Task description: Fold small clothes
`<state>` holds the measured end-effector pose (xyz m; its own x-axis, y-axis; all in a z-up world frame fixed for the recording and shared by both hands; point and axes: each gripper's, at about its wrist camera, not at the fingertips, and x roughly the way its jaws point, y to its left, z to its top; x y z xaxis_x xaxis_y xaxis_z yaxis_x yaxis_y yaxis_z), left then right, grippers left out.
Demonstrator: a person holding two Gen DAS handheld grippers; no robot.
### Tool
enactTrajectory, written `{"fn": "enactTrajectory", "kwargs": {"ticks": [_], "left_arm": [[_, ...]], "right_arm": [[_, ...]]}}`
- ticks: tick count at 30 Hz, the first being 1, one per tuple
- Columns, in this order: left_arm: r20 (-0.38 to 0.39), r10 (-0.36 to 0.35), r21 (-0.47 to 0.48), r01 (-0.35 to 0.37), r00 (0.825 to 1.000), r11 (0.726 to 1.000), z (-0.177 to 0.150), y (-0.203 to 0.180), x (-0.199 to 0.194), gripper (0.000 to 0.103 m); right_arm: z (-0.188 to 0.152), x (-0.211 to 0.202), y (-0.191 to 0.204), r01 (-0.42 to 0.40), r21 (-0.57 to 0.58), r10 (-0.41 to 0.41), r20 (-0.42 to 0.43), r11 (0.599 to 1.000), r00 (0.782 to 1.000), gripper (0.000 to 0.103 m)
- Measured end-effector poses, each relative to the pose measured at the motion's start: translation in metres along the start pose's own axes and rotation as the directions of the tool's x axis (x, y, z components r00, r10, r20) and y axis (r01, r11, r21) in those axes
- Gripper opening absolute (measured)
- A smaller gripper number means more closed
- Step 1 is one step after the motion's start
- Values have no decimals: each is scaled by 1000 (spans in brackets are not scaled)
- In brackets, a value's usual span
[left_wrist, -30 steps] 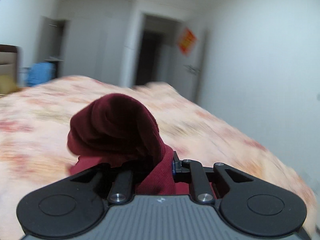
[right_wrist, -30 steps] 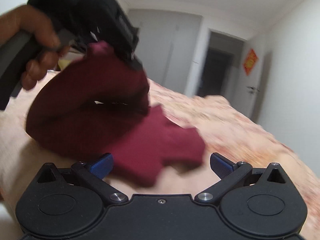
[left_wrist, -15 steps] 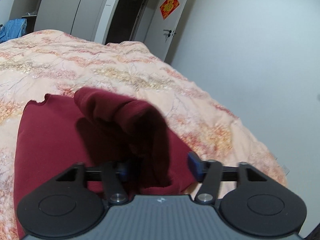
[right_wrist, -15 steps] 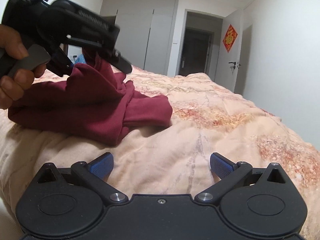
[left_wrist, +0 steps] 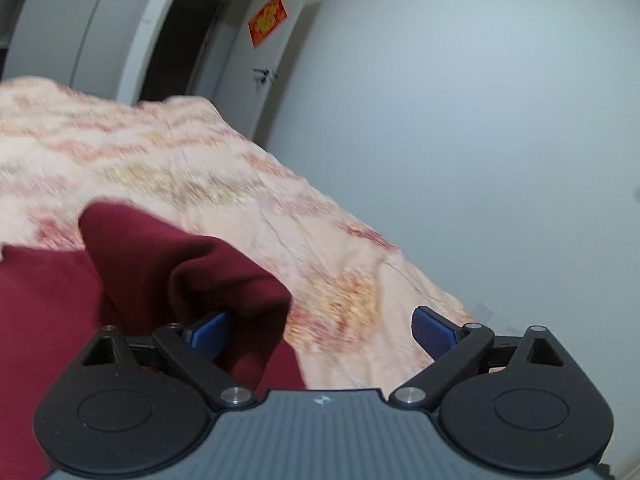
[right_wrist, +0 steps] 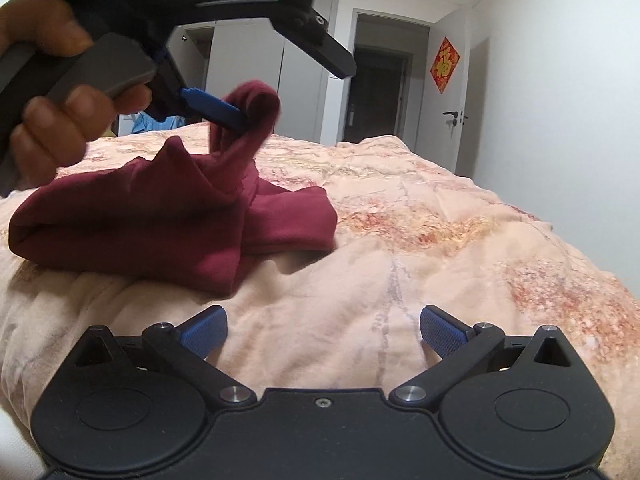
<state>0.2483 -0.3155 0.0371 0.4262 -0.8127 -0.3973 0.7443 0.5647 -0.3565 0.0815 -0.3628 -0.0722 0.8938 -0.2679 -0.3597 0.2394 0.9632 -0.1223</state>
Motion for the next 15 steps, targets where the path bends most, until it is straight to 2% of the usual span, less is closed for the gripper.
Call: {"fn": "enactTrajectory", "kwargs": {"ticks": [3,6,10,12,15], "left_arm": [[7,-10,3,10,1000,1000,-10,1,-10,100],[19,45,-15,-45,999,999,-17,9,-29,102],[56,150,-105,-143,987,984,-22,29,-62,103],[67,240,-153,-227,969,962,-26,40,-81,103],[50,385,-222,-366,921,904,-32,58,-103,103]], "right_arm": [[-2,-1,-1,-1,8,1,-14,1000,1000,103],[-3,0,1,-12,25,13,-19,1000,1000,103],[1,1,7,-44,42,44,-7,998,999,103],[4,-1,9,-57,43,57,7,997,998,103],[10,-2,11,-58,41,56,40,997,998,103]]}}
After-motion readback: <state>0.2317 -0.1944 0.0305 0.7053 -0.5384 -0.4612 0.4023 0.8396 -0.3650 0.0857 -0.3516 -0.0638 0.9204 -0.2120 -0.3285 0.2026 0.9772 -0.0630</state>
